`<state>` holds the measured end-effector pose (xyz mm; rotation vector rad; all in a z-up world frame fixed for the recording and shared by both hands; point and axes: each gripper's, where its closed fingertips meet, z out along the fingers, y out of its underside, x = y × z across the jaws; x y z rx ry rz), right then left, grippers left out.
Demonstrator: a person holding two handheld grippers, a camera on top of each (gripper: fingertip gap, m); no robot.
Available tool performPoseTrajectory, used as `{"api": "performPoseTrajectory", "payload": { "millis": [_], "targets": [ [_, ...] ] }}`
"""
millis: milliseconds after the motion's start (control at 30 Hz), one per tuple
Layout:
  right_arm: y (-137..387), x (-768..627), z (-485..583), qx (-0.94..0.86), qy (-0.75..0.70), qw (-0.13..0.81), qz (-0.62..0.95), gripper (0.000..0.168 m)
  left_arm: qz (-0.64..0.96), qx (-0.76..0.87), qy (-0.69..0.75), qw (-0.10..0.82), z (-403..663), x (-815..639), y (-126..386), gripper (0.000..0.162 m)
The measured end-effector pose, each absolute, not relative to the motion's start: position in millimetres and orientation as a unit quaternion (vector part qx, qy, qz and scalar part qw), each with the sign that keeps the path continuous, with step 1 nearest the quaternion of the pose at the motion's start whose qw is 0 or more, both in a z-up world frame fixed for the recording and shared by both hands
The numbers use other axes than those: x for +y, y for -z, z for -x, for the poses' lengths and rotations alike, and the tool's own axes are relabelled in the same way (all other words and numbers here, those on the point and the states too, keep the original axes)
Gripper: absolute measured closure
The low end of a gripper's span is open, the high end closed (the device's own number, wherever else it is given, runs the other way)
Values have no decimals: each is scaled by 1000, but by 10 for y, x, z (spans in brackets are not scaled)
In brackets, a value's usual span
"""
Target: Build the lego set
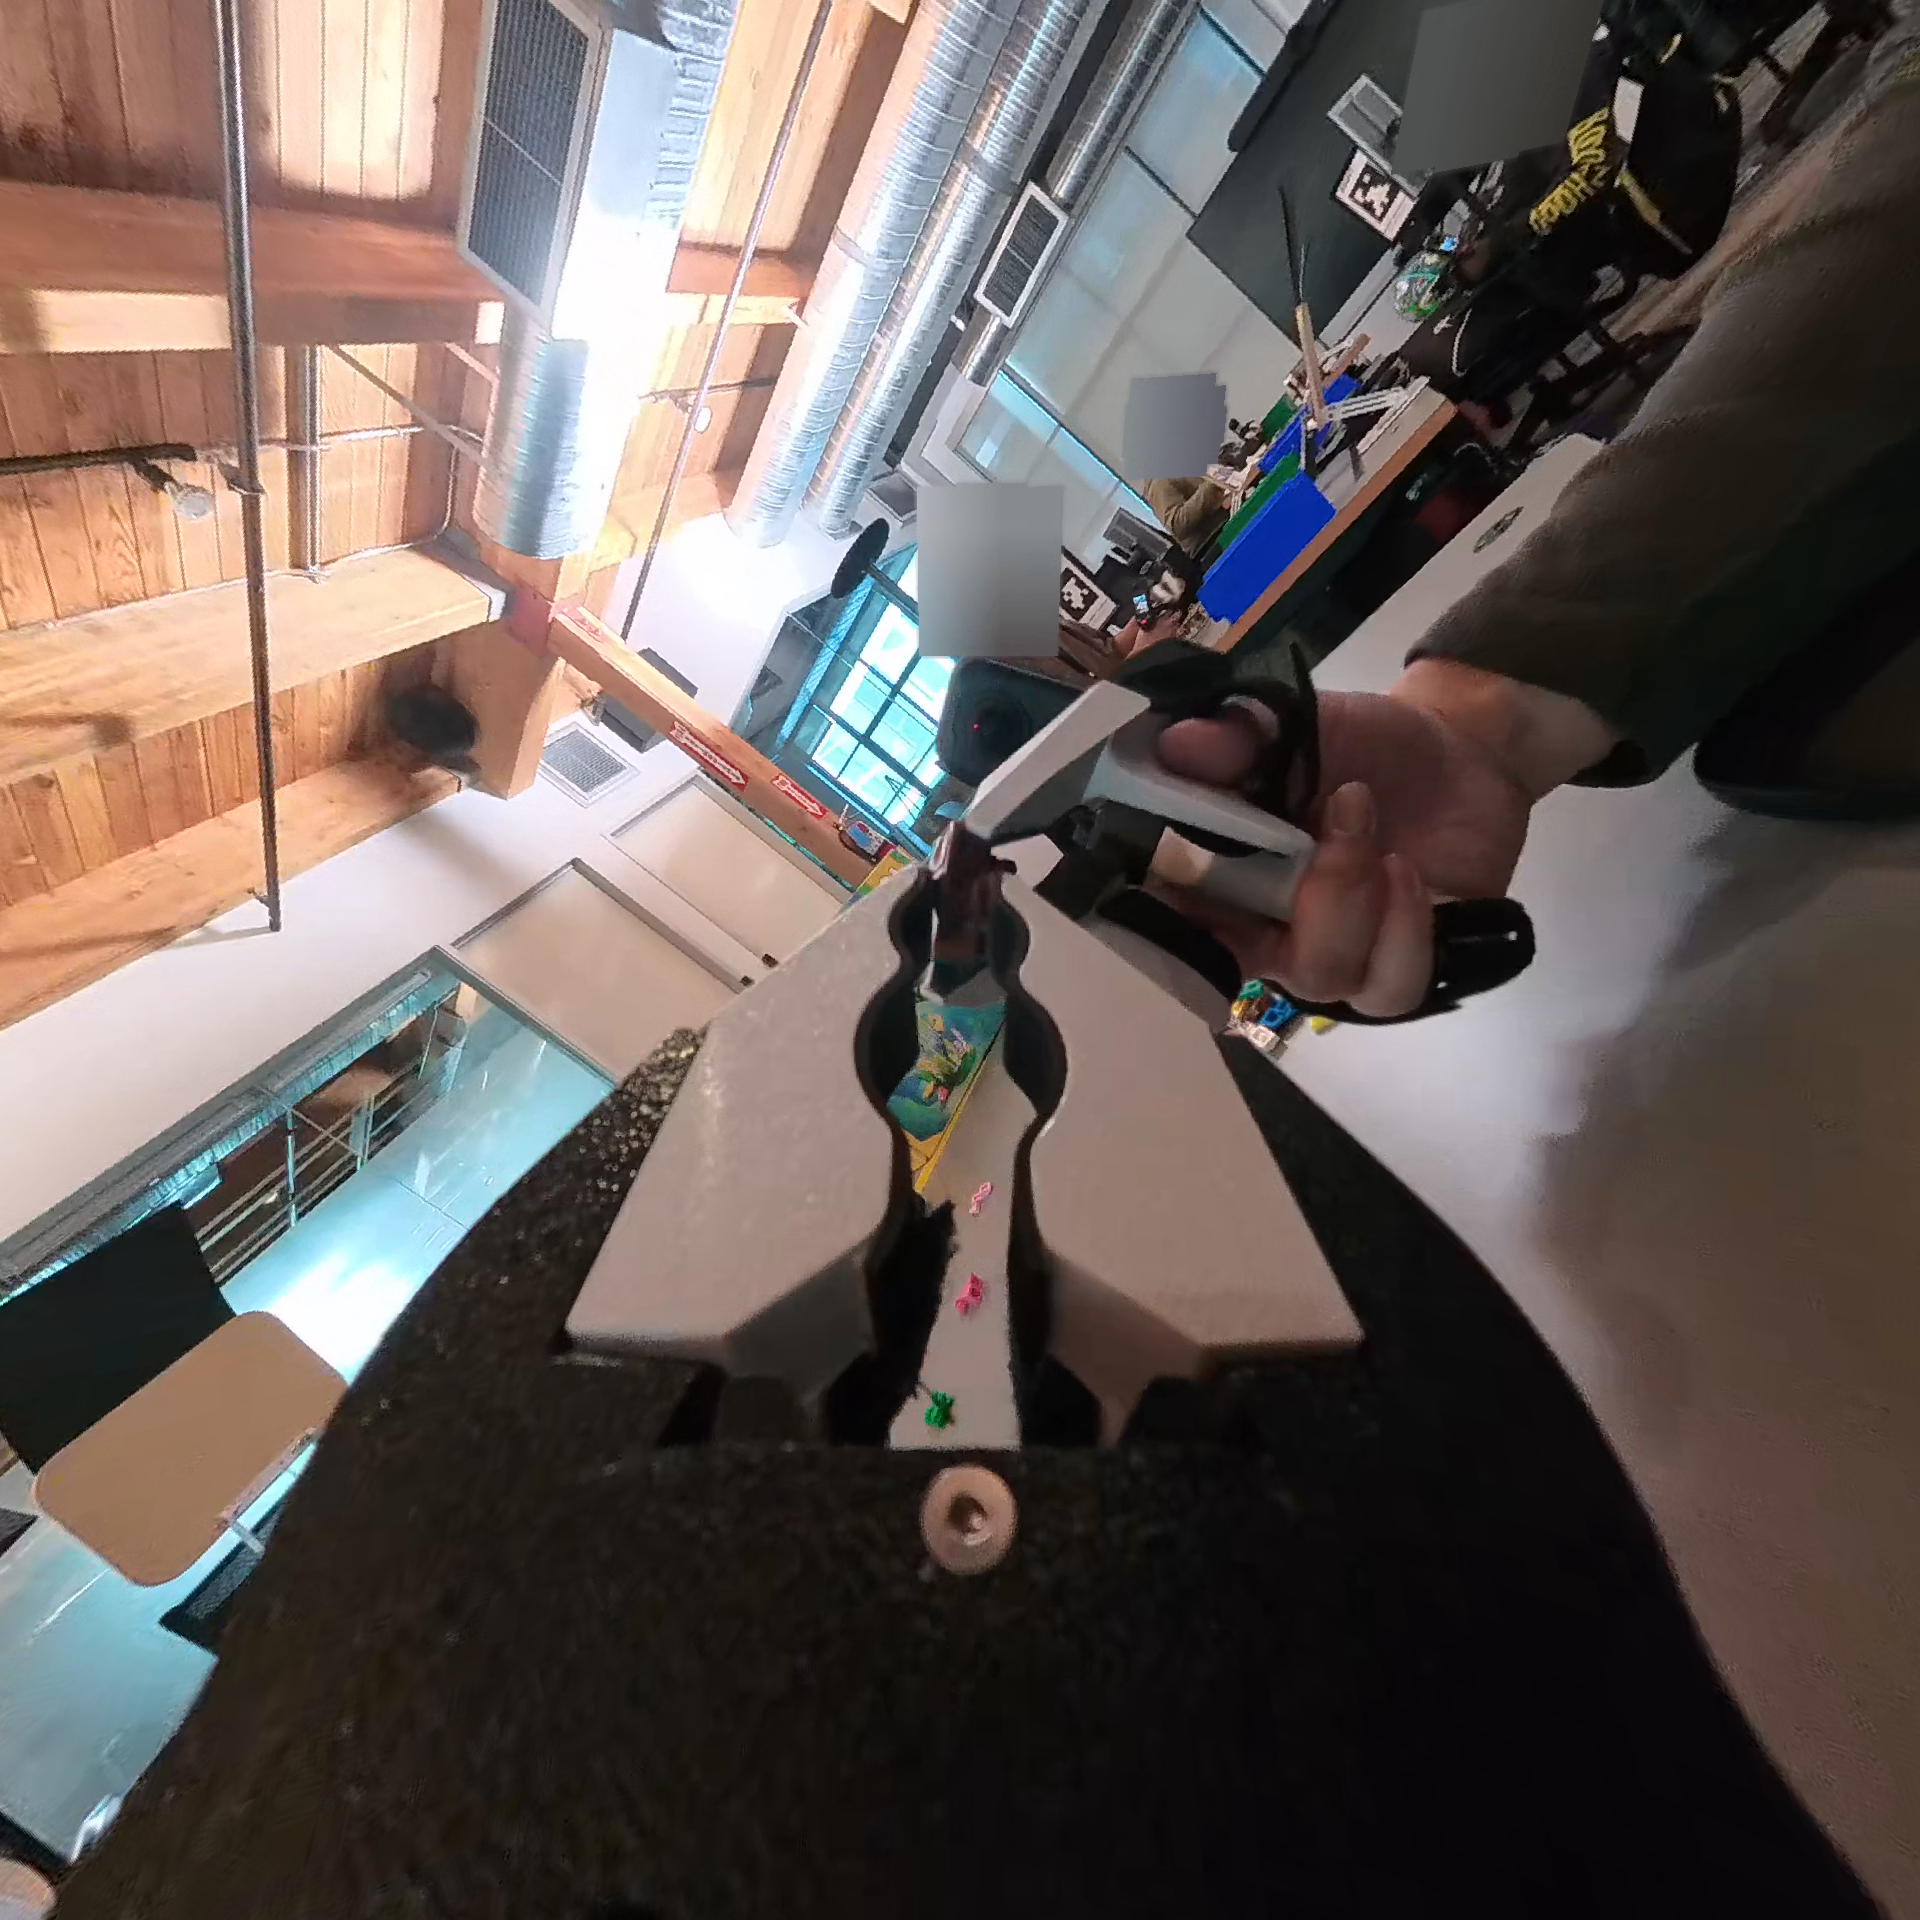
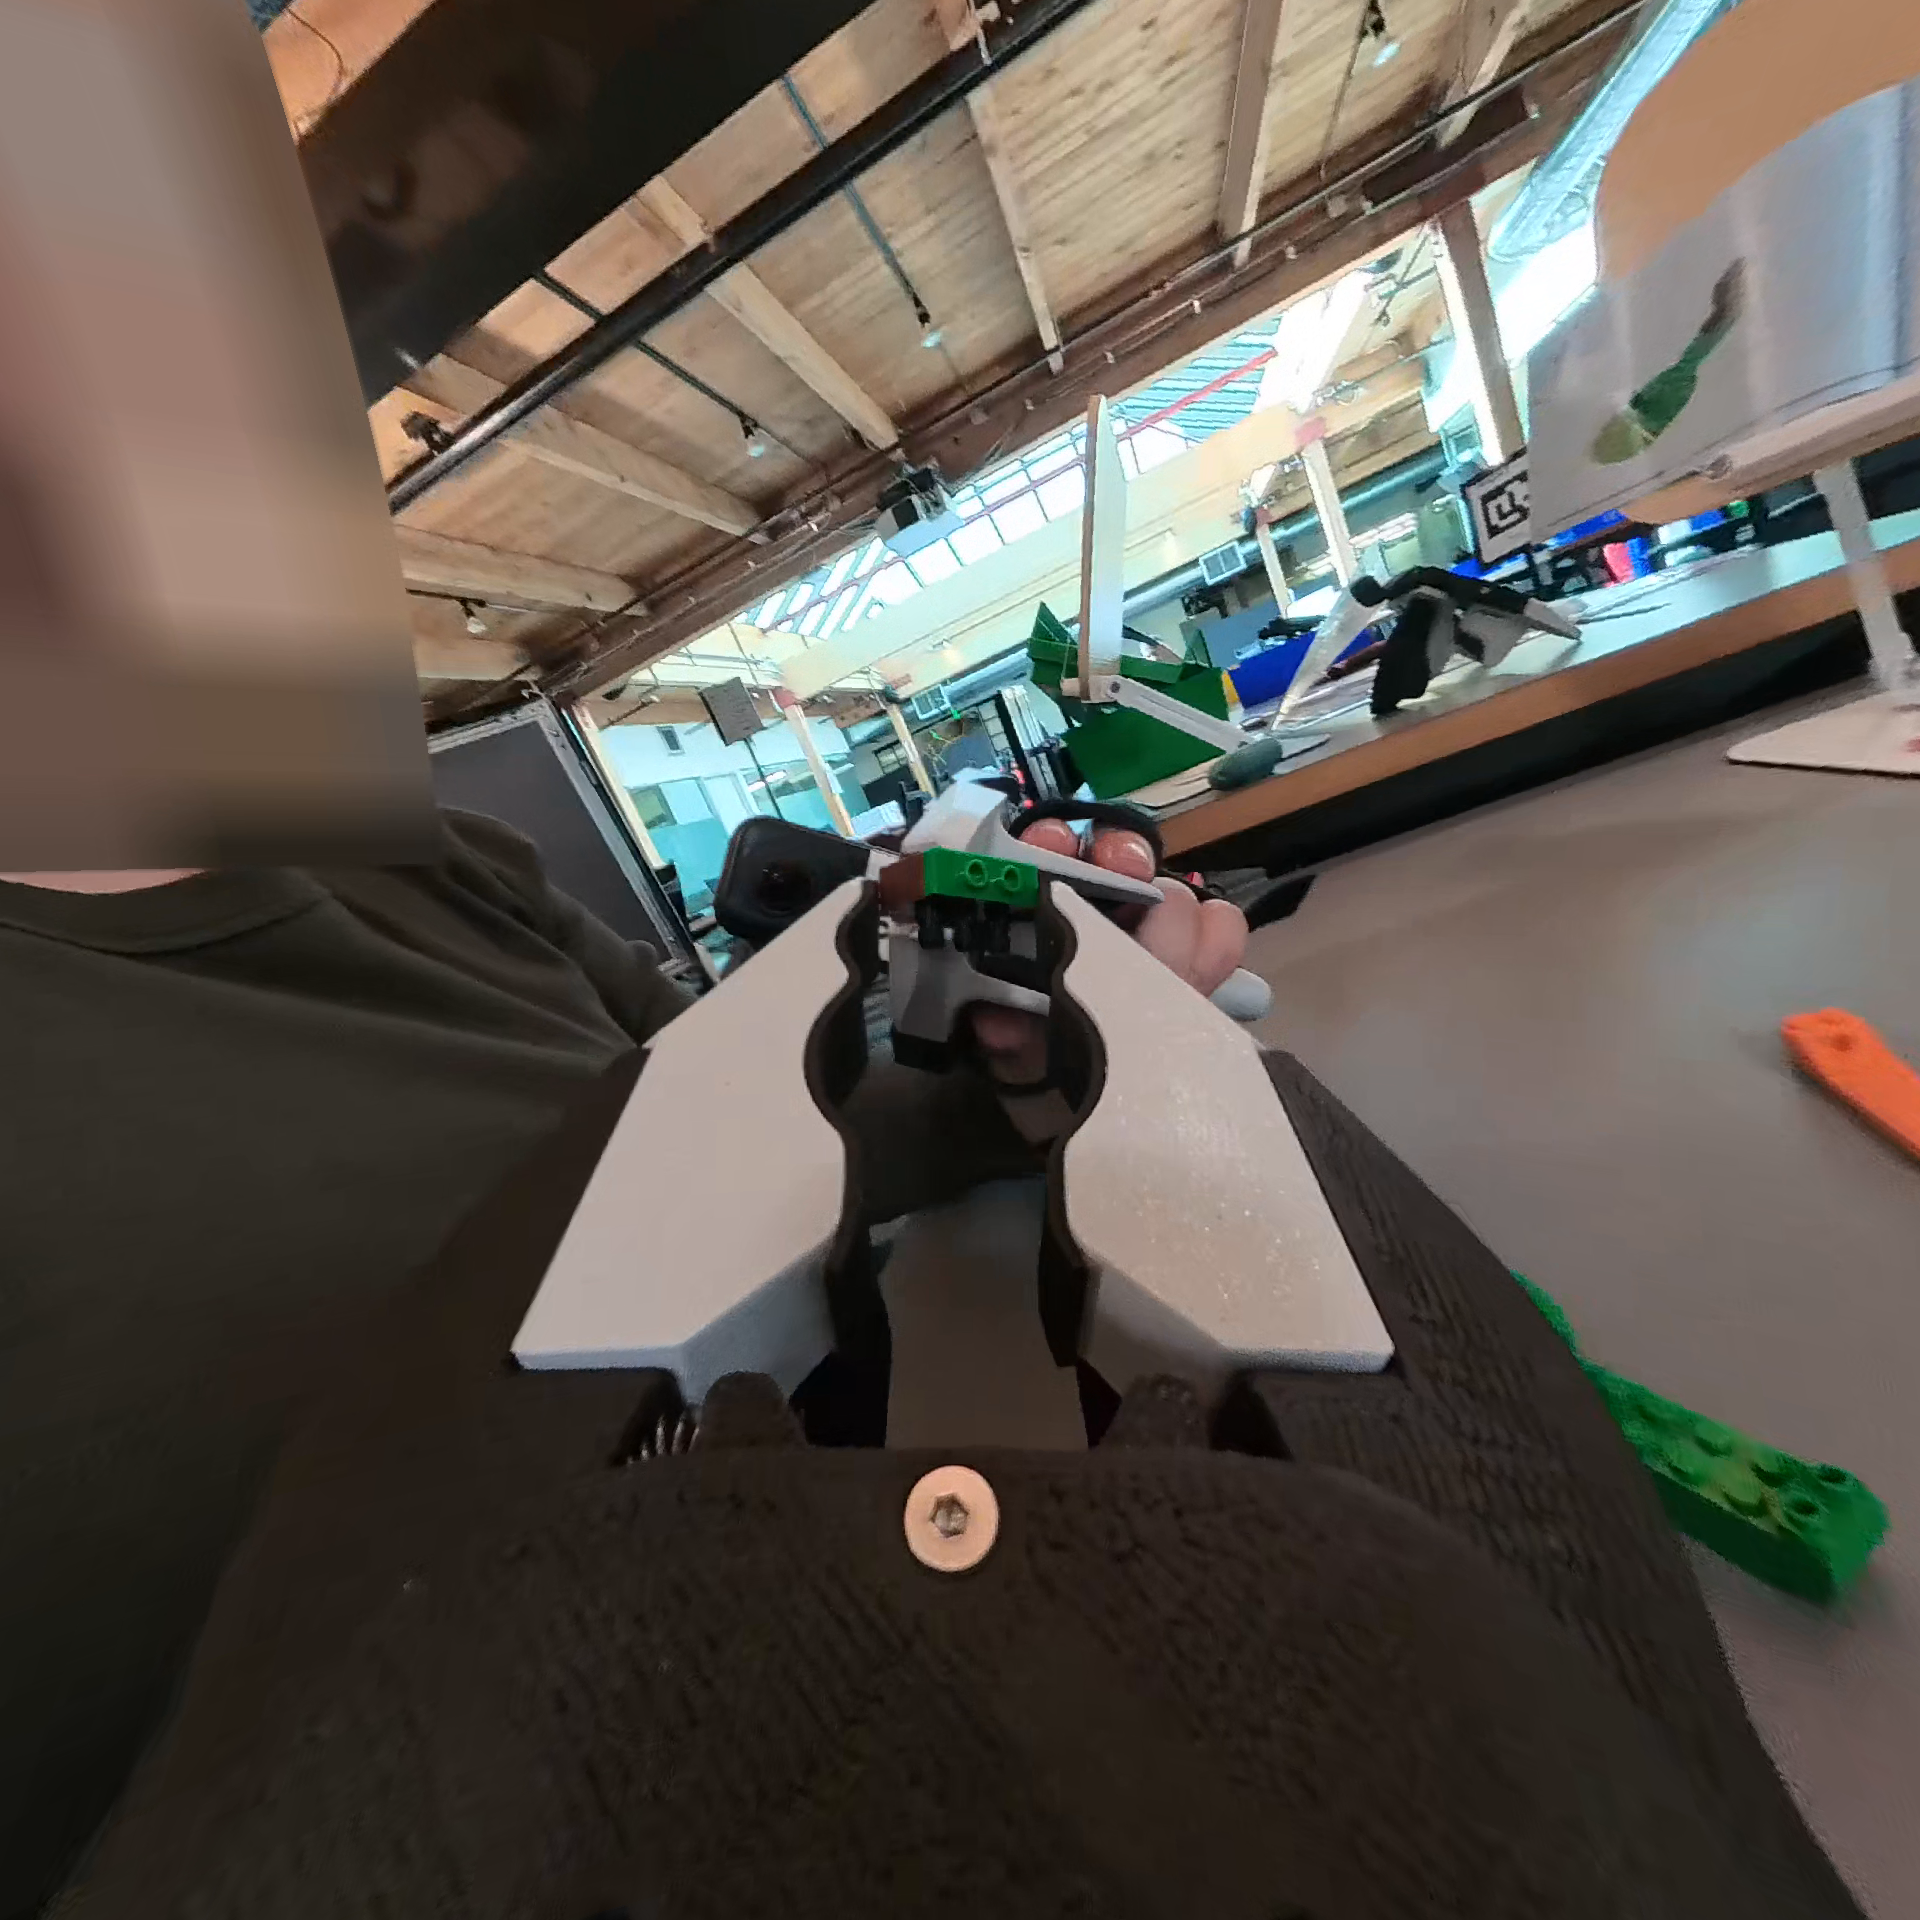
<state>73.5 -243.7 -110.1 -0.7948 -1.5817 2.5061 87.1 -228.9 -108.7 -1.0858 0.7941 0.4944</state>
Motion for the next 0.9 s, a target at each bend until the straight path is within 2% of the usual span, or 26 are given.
{"api": "performPoseTrajectory", "payload": {
  "millis": [100,167,267,433,467,533,633,700,767,900],
  "targets": [
    [1055,-2440,-784,-487,-833,-22,261,129,490,360,-232,760,-860,-2299,1070,156],
    [1022,-2439,-794,-465,-844,-59,260,129,483,359,-232,764,-869,-2319,1050,156],
    [1004,-2427,-761,-444,-851,-81,268,141,475,356,-236,770,-879,-2333,1022,156],
    [962,-2407,-753,-430,-857,-90,269,141,471,345,-216,783,-886,-2326,974,156],
    [962,-2376,-738,-434,-856,-72,271,141,481,341,-203,782,-879,-2313,991,154],
    [962,-2224,-662,-441,-849,-9,290,142,538,329,-159,760,-805,-2241,1125,133],
    [1073,-1926,-528,-486,-795,137,337,142,670,254,-41,697,-560,-2113,1428,112],
    [1239,-1779,-457,-543,-722,232,360,142,765,138,-23,629,-184,-1977,1711,117],
    [1446,-1713,-422,-607,-646,288,363,142,811,89,17,578,-99,-1906,1986,118],
    [1763,-1730,-413,-685,-558,319,343,141,872,79,47,480,-179,-1841,2415,108]
  ]
}}
